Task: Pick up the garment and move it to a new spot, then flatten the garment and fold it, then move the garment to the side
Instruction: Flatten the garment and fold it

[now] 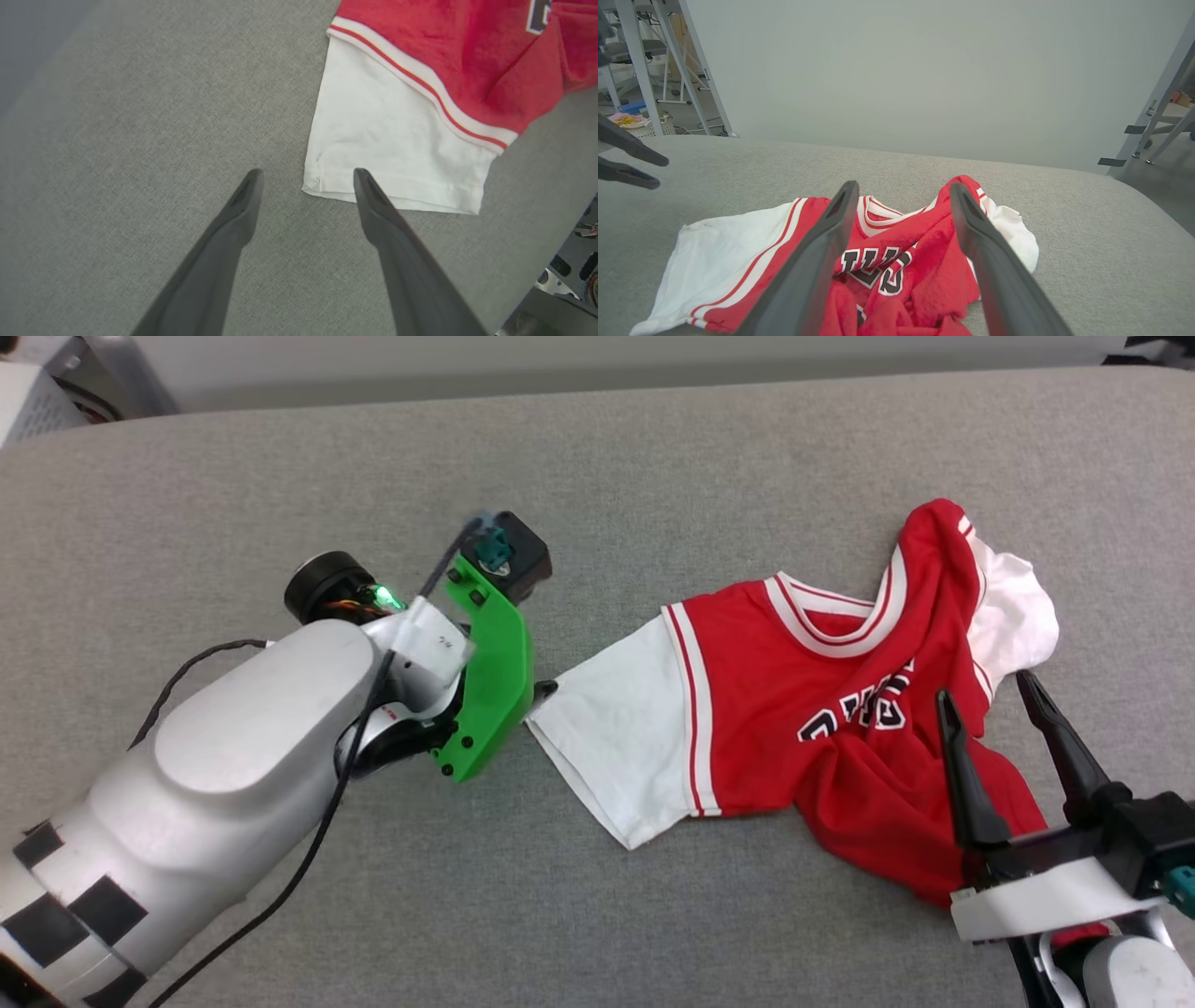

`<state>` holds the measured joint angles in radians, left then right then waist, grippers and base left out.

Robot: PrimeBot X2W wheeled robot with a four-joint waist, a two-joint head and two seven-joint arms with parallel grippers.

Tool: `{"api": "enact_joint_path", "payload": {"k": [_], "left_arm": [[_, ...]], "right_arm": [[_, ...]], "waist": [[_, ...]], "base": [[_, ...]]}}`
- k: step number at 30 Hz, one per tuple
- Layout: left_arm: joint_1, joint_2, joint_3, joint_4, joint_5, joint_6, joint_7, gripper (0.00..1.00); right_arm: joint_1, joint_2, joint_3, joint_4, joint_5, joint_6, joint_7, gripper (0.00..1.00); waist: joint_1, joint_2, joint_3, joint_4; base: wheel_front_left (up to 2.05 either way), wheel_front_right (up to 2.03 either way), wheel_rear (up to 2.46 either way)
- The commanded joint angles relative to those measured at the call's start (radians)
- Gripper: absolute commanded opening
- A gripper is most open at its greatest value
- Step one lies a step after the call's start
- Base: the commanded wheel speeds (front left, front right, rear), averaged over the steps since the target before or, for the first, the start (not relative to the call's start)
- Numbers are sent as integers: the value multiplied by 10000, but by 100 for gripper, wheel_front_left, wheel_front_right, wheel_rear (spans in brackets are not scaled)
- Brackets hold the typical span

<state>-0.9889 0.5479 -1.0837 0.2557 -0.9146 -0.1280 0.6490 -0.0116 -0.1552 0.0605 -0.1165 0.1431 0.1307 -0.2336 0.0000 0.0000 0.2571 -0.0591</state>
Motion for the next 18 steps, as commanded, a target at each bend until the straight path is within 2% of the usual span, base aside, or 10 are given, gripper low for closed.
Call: {"api": "enact_joint_path", "payload": {"k": [1, 8, 12, 16, 17, 18], "left_arm": [[-640, -133, -786, 449, -317, -26, 205, 100], [-1206, -515, -1806, 1401, -371, -26, 129, 100], [-951, -555, -1947, 1745, -26, -26, 377, 100], [-385, -560, -1961, 1474, 413, -26, 801, 100], [-296, -531, -1962, 1355, 535, -26, 835, 45], [-242, -498, -1962, 1263, 640, -26, 832, 4]], "right_arm": [[-427, -38, 113, 150, -66, 0, -123, 100], [-946, 44, 255, 431, -80, 0, -223, 100], [-1193, 68, 270, 566, -79, 0, -256, 100], [-1330, 82, 198, 653, -70, 0, -272, 100], [-1343, 82, 161, 670, -72, 0, -275, 100], [-1349, 85, 125, 676, -77, 0, -276, 100]], "waist": [[0, 0, 521, -322], [0, 0, 1107, -620], [0, 0, 1317, -765], [0, 0, 1377, -809], [0, 0, 1363, -790], [0, 0, 1336, -761]], "base": [[0, 0, 0], [0, 0, 0], [0, 0, 0], [0, 0, 0], [0, 0, 0], [0, 0, 0]]}}
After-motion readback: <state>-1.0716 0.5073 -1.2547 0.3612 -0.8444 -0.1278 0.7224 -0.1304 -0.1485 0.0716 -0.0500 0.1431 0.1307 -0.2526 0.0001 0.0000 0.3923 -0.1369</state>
